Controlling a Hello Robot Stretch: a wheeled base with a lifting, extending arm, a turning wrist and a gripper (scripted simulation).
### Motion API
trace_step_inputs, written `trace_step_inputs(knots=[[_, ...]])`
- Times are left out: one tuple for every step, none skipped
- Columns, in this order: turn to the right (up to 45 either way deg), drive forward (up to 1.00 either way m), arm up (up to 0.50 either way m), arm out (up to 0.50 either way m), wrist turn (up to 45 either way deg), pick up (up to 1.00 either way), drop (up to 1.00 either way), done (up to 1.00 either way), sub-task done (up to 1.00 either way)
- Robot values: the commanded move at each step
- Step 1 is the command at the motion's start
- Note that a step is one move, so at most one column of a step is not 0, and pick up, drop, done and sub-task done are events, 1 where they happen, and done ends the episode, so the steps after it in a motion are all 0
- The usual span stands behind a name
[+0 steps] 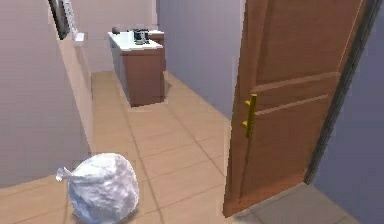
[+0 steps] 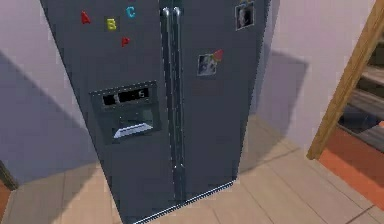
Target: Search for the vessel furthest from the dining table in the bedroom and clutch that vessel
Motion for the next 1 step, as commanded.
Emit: trace_step_inputs(knots=[[0.0,0.5,0.0,0.0,0.0,0.0,0.0,0.0,0.0]])
